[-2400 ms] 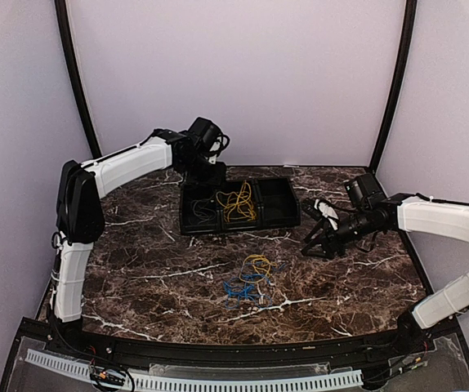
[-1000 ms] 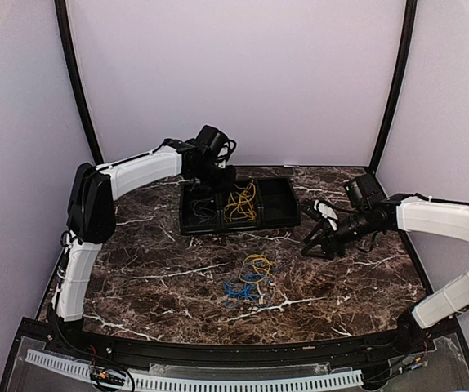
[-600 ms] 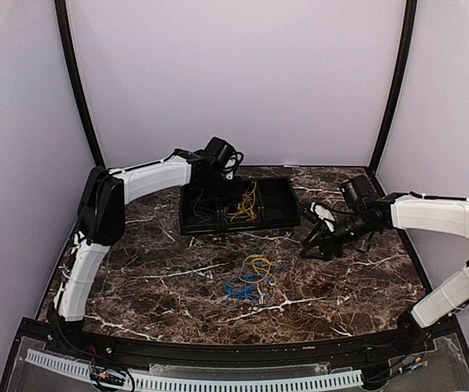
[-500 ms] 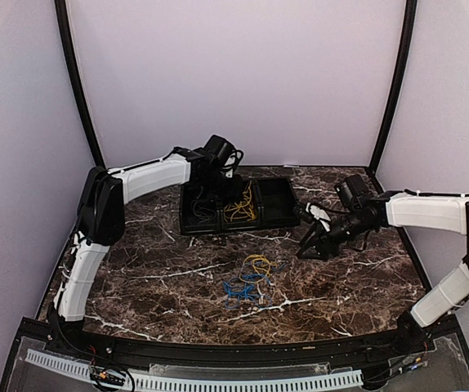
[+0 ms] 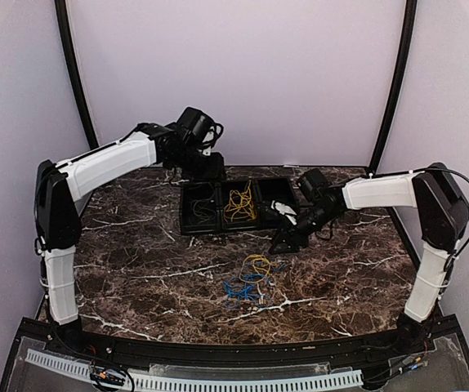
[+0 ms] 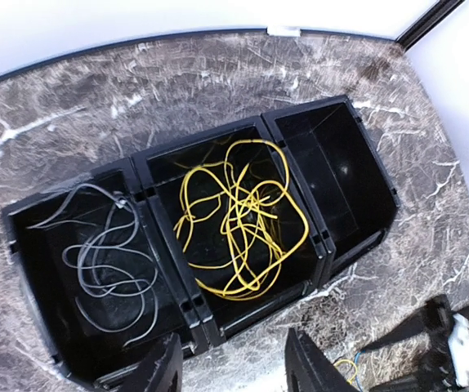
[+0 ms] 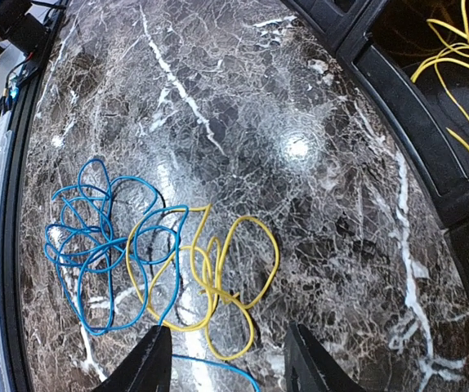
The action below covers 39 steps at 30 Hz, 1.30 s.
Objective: Untangle the cables
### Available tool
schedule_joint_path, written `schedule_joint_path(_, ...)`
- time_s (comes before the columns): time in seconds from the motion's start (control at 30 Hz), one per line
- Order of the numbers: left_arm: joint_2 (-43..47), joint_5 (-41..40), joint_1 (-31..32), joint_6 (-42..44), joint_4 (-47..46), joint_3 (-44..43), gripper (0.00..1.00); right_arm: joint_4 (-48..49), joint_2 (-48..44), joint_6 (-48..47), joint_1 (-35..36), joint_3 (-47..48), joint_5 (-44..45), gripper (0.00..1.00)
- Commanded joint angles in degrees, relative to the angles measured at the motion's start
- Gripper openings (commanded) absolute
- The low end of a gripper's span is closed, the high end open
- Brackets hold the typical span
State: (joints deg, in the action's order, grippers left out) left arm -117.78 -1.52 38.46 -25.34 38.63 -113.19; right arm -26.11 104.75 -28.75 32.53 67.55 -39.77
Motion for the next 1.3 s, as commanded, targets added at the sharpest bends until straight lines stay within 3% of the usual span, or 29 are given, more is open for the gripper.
schedule_joint_path(0.0, 11.5, -2.3, 0.8, 1.0, -3.2, 11.3, 0.45, -3.6, 3.7, -2.5, 1.3, 4.7, -2.5, 0.5)
schedule_joint_path(0.2, 23.3, -1.2, 2.3, 1.2, -15.9, 30.4, 0.45, -5.7, 7.9, -3.4, 2.4, 7.9, -2.9, 0.5)
schedule_joint_path(0.4, 29.7, -0.9, 3.4, 0.8, -21.8, 38.9, 0.45, -6.7, 10.7, -3.7, 2.8, 9.8, -3.3, 0.46)
schedule_joint_path(0.5, 31.0, -0.8, 3.6, 0.7, -22.7, 40.5, 0.45, -7.0, 11.0, -3.7, 3.0, 10.2, -3.4, 0.36)
schedule_joint_path(0.67, 31.8, 0.7, 4.1, 1.3, -25.1, 42.8, 0.45, -7.0, 9.4, -2.9, 3.0, 10.3, -4.2, 0.14)
schedule_joint_path(0.8, 32.2, 5.3, 6.3, 5.3, -32.7, 47.3, 0.47, -7.1, 6.7, -2.4, 3.0, 10.1, -4.1, 0.03)
schedule_joint_path(1.03, 29.0, 8.3, 14.2, 7.9, -58.6, 58.5, 0.51, -10.5, -1.0, -2.3, 3.0, 11.0, -6.6, 0.02)
schedule_joint_path(1.27, 20.0, 8.2, 16.8, 4.7, -70.3, 58.0, 0.53, -14.1, -5.6, -3.3, 3.1, 11.9, -6.9, 0.02)
